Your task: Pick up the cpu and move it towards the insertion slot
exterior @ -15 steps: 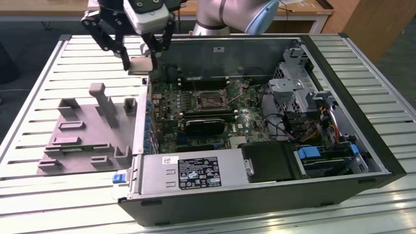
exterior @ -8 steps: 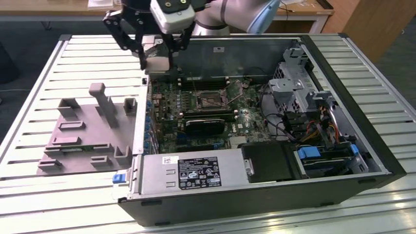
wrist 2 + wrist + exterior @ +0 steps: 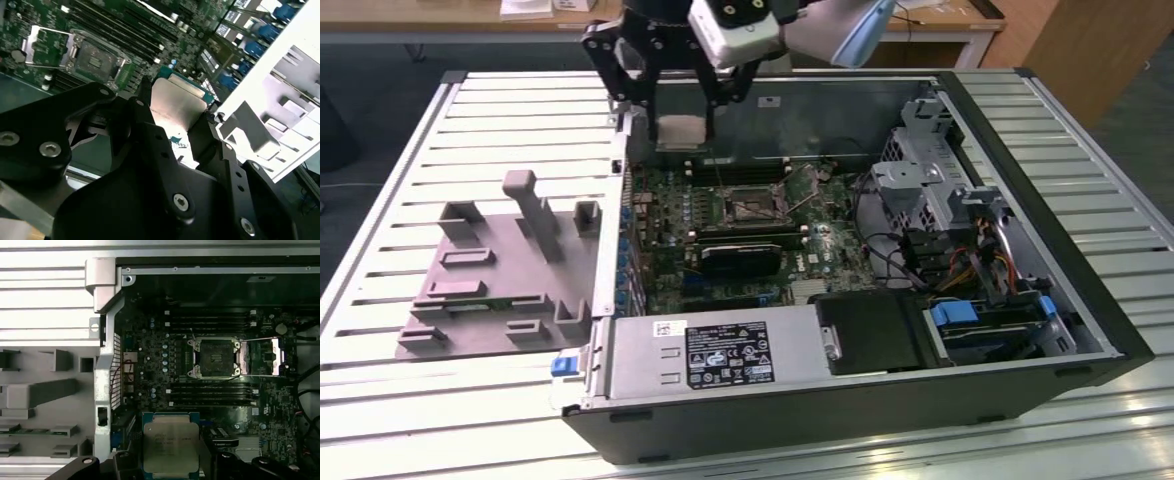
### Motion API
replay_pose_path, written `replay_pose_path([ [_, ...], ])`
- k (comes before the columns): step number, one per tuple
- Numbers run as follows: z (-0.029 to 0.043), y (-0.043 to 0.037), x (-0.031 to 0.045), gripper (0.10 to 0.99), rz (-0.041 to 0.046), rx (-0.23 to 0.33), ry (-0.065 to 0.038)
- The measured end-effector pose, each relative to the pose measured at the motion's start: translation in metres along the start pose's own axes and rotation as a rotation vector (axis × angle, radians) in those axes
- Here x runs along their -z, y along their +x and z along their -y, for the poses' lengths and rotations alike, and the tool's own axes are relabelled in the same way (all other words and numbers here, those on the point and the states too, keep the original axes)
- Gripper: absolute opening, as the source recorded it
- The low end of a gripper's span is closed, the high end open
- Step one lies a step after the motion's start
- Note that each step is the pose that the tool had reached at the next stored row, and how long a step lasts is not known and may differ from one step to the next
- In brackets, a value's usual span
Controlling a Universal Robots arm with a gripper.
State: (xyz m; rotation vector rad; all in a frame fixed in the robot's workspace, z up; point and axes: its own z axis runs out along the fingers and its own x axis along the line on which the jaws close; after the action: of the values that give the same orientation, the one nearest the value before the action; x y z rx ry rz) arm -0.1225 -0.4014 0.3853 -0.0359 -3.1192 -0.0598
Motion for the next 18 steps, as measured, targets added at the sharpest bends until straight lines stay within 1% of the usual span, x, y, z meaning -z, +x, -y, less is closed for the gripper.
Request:
replay_pose_path([
  [12,-0.0013,-0.0539,0.0012,0.537,-0.0152,-0.001,0.0],
  [13,-0.0013,-0.0566,0.0012,0.537,-0.0158,-0.001,0.001],
  [14,-0.0014,-0.0575,0.0013,0.537,-0.0159,0.0,0.0],
  [16,-0.0018,-0.0576,0.0012,0.537,-0.0159,0.0,0.0],
  [17,-0.0018,-0.0575,0.0011,0.537,-0.014,0.001,0.0],
  [18,-0.0017,-0.0573,0.0008,0.537,-0.0048,0.001,0.0],
])
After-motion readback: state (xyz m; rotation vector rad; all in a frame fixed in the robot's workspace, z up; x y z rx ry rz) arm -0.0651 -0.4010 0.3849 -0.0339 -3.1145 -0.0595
